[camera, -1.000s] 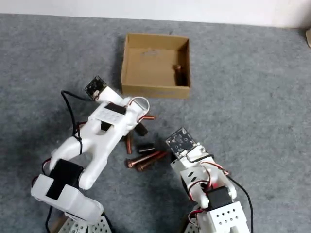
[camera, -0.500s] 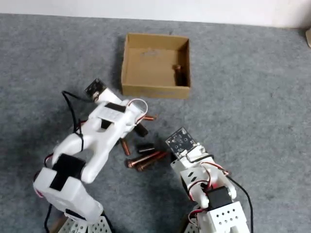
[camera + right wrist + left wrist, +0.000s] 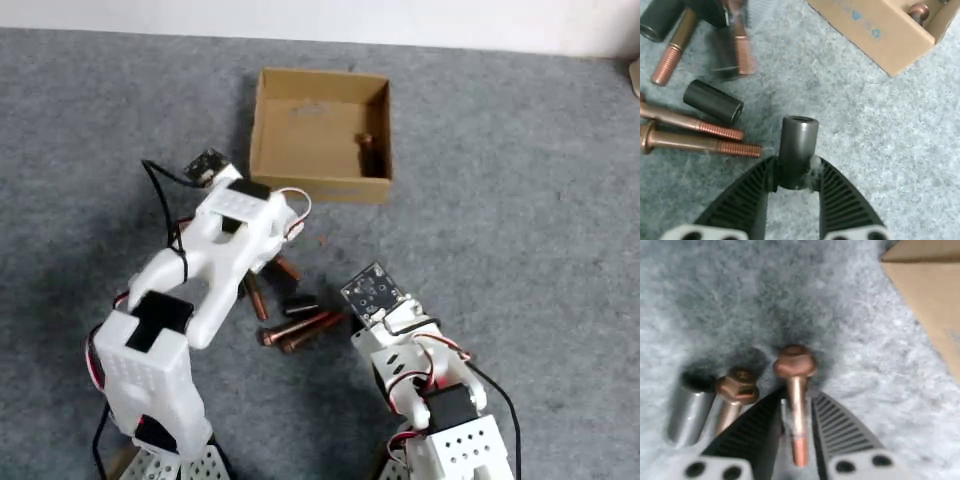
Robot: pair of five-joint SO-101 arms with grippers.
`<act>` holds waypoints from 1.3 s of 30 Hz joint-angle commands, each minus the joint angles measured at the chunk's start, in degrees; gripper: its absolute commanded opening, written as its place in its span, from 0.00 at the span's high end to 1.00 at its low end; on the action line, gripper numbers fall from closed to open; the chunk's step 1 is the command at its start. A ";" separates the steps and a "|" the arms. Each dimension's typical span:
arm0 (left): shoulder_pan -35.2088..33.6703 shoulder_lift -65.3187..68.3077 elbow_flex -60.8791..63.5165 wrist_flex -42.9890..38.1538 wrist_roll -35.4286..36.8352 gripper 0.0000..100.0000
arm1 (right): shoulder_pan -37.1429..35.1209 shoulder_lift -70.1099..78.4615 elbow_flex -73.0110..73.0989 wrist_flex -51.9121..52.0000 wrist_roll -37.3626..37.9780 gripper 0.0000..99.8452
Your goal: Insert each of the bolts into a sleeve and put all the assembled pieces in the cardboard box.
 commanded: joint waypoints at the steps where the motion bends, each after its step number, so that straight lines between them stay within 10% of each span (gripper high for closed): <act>1: -0.92 0.66 -1.27 5.71 0.44 0.99 | 0.31 -0.57 -0.40 -1.54 -0.26 1.00; 21: -0.40 0.22 -22.55 5.89 -57.23 1.00 | 0.31 -0.57 2.59 -4.00 -0.26 1.00; 39: 0.75 -20.88 -49.80 33.23 -60.48 1.00 | 0.31 -0.66 2.42 -4.00 -0.62 1.00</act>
